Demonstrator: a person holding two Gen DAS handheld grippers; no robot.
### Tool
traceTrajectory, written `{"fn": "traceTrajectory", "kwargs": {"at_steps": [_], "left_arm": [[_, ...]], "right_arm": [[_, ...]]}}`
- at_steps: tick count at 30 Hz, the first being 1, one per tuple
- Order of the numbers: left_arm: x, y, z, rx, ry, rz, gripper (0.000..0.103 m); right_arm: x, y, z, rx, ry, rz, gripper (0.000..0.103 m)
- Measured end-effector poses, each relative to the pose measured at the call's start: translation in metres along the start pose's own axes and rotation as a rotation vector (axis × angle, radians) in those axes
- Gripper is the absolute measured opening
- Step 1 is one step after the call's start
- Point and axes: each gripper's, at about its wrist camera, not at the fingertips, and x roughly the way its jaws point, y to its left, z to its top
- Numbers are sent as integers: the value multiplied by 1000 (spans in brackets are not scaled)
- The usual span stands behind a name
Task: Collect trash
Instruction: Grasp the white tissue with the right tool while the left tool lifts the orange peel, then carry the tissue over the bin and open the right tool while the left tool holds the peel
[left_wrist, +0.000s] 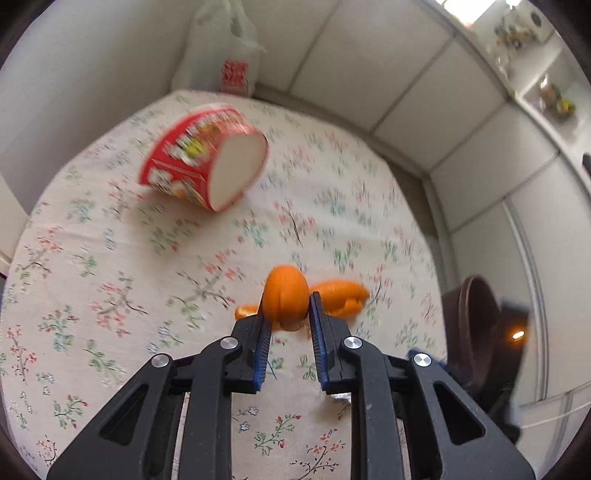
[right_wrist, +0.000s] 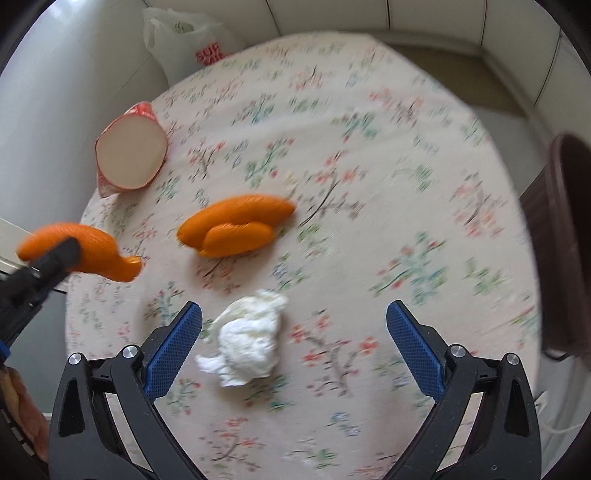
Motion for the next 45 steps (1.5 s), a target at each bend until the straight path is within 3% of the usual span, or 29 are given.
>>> {"fn": "traceTrajectory", "kwargs": {"at_steps": [5,9,13,19,32,45], "left_arm": [[-25,21,13,-63,-61,-10,20],[-25,34,13,-99,-50,-12,20],[-22,39,10,-103,-33,-5,20],[-21,41,5,-102,-25,2,20],[-18,41,3,-105,-31,11,20],[-22,21,4,-89,-55,-17,21]], "right_arm": [[9,18,-5,-33,-2,-15,87],[19,27,-8,-73,7,-36,73],[18,33,-8,-111,-6,-52,44],[18,36,-6,-141,-12,-46,32],[-7,32,-5,-147,-68,-16,29],[-61,28,1,-142,-216,-1,29]]}}
